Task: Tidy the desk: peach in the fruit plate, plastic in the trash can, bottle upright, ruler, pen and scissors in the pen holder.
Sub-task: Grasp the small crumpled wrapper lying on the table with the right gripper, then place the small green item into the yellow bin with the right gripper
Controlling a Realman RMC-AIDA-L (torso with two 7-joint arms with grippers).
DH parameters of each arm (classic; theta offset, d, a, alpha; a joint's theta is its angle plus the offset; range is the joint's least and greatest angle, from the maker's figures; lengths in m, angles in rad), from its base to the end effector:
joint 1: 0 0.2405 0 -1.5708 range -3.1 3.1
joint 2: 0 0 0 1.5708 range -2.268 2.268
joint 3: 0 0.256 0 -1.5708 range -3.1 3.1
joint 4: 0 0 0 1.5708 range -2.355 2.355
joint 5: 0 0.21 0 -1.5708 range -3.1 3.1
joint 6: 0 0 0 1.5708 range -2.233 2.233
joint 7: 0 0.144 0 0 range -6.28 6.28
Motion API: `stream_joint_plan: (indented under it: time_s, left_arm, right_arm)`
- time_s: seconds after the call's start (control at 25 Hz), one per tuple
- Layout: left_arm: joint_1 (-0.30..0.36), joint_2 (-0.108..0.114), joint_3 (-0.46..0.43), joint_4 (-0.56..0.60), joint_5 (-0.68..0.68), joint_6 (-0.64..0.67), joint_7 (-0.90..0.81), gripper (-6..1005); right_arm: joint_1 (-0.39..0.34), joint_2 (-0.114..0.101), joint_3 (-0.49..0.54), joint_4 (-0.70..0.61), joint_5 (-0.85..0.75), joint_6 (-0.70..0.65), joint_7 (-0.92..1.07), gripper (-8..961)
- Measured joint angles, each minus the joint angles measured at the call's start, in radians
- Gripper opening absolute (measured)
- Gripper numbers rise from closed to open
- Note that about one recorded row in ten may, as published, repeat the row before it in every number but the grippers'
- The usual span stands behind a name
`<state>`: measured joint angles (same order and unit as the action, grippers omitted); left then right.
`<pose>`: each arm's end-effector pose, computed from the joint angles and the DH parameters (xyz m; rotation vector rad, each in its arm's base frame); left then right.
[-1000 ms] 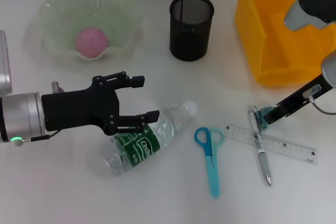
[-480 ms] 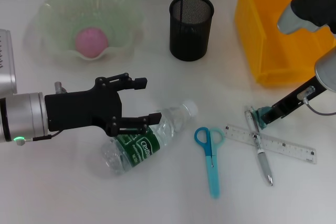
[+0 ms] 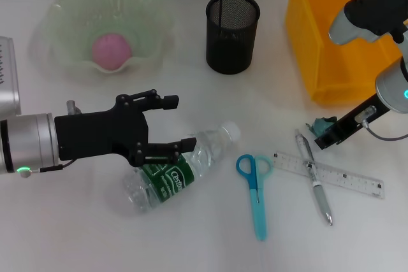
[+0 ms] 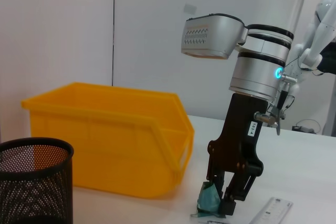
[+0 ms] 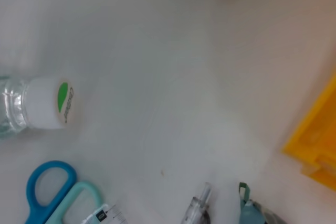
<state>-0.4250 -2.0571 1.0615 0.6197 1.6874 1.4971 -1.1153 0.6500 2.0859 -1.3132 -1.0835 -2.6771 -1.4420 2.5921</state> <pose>-0.2595 0.3035 -0.0283 -2.7975 -0.2981 -0.7365 0.2265 0.3653 -0.0162 -2.4688 1.1497 -0.5632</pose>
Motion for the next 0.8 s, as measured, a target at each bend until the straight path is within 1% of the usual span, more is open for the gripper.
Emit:
stream_joint_plan:
  time_s: [0.2, 0.4, 0.48, 0.52, 0.56, 0.6, 0.64, 0.68, 0.72, 0.76, 0.8]
  left_arm:
    - [-0.001, 0.0, 0.0, 0.001, 0.0, 0.0, 0.0, 861]
    - [-0.003, 0.0, 0.0, 0.002, 0.001, 0.0, 0.0, 861]
    - [-0.003, 0.0, 0.0, 0.002, 0.001, 0.0, 0.0, 861]
    - [-0.004, 0.0, 0.0, 0.002, 0.002, 0.0, 0.0, 861]
    - [-0.004, 0.0, 0.0, 0.002, 0.002, 0.0, 0.0, 861]
    - [-0.004, 0.0, 0.0, 0.002, 0.002, 0.0, 0.0, 861]
    - [-0.004, 0.0, 0.0, 0.002, 0.002, 0.0, 0.0, 861]
    - [-0.004, 0.0, 0.0, 0.002, 0.002, 0.0, 0.0, 861]
    - [-0.005, 0.0, 0.0, 0.002, 0.002, 0.0, 0.0, 861]
    - [-0.005, 0.0, 0.0, 0.002, 0.002, 0.0, 0.0, 861]
    - [-0.005, 0.0, 0.0, 0.002, 0.002, 0.0, 0.0, 861]
  right_arm:
    - [-0.013, 0.0, 0.009, -0.026, 0.006, -0.007, 0.004, 383]
    - [-0.041, -0.003, 0.017, -0.084, 0.03, -0.009, 0.008, 194]
    - [-0.049, -0.004, 0.017, -0.103, 0.031, -0.016, 0.008, 188]
    - [-0.061, -0.003, 0.017, -0.141, 0.032, -0.027, 0.011, 185]
    - [-0.061, -0.003, 0.017, -0.141, 0.032, -0.027, 0.011, 182]
    - [-0.072, -0.003, 0.018, -0.174, 0.033, -0.035, 0.016, 179]
    - [-0.091, -0.003, 0.034, -0.253, 0.034, -0.045, 0.031, 176]
    - [-0.091, -0.003, 0.034, -0.253, 0.034, -0.045, 0.031, 176]
    - [-0.1, -0.005, 0.085, -0.336, 0.034, -0.047, 0.042, 177]
    - [-0.1, -0.005, 0.085, -0.336, 0.034, -0.047, 0.042, 177]
    - [-0.091, -0.008, 0.147, -0.375, 0.029, -0.048, 0.043, 177]
